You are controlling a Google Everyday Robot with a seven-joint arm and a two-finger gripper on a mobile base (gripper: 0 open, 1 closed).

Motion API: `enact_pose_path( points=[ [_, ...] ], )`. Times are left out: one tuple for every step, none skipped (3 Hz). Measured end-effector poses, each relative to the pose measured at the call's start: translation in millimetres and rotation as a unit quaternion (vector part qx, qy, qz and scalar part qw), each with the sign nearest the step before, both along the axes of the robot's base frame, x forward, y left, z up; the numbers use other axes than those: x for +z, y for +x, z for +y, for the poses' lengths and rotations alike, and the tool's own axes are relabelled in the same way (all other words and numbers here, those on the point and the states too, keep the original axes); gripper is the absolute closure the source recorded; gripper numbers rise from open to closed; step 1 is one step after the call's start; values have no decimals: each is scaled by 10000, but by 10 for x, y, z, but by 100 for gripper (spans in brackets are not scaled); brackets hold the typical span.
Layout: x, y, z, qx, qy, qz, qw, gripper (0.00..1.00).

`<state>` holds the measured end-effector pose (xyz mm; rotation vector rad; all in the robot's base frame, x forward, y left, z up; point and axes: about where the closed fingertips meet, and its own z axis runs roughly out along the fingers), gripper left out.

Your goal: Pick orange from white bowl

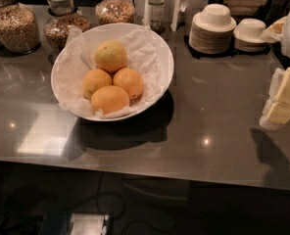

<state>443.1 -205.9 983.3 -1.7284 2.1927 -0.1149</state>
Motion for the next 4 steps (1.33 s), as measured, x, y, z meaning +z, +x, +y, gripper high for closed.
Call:
enact_pose_path(
  points=[
    [112,147,331,289,104,-273,9992,0],
    [177,300,740,693,349,-462,9959,0],
    [115,447,1078,976,871,-457,9903,0],
    [-18,536,1448,1171,1561,-339,9802,0]
  ],
)
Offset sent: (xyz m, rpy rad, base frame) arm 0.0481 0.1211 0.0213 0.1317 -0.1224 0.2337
